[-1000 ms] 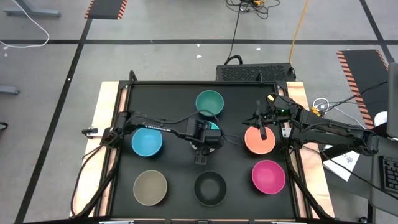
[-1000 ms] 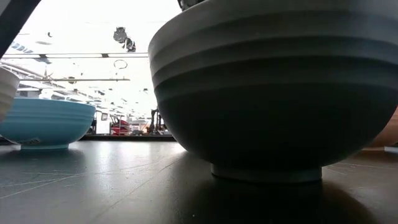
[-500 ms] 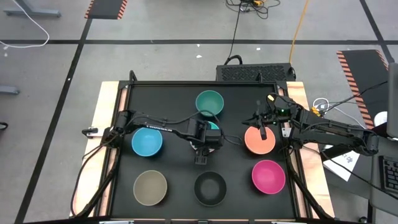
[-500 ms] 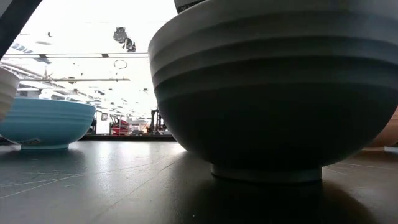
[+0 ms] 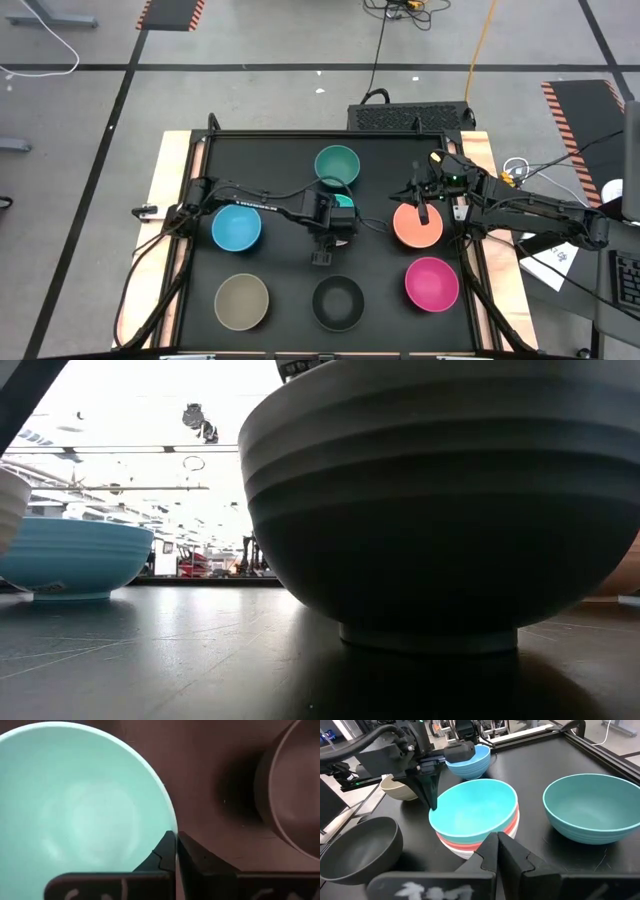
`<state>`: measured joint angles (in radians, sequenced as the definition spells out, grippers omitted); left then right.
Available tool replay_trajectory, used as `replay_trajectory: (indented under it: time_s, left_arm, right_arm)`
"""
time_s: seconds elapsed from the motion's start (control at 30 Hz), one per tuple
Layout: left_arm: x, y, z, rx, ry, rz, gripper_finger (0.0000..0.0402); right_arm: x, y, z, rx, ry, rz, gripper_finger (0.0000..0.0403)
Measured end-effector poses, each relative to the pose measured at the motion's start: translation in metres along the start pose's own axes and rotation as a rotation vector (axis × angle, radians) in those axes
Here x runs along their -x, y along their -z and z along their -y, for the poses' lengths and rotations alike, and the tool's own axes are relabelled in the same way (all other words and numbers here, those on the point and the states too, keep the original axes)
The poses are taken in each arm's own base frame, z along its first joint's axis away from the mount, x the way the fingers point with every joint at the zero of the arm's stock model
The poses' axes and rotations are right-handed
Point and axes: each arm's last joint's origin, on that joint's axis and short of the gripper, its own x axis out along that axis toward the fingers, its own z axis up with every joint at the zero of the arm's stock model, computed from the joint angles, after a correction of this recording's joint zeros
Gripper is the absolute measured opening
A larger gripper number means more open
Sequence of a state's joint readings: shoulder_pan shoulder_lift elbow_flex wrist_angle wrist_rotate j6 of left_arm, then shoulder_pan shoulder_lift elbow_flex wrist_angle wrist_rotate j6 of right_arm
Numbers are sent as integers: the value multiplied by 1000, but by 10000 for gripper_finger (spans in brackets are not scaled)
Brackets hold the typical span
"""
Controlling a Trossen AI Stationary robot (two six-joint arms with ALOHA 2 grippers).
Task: Nest bowls inside each other
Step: Stack the light blue bowl on top of the orange bowl
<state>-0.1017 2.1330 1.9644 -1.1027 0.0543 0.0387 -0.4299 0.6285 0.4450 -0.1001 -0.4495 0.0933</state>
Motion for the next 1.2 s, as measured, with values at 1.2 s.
replay_trajectory:
  time_s: [1.2]
  left_arm:
    - [4, 2, -14, -8, -60, 42, 80]
  right_arm:
    - [0, -1, 0, -1, 0, 7, 0]
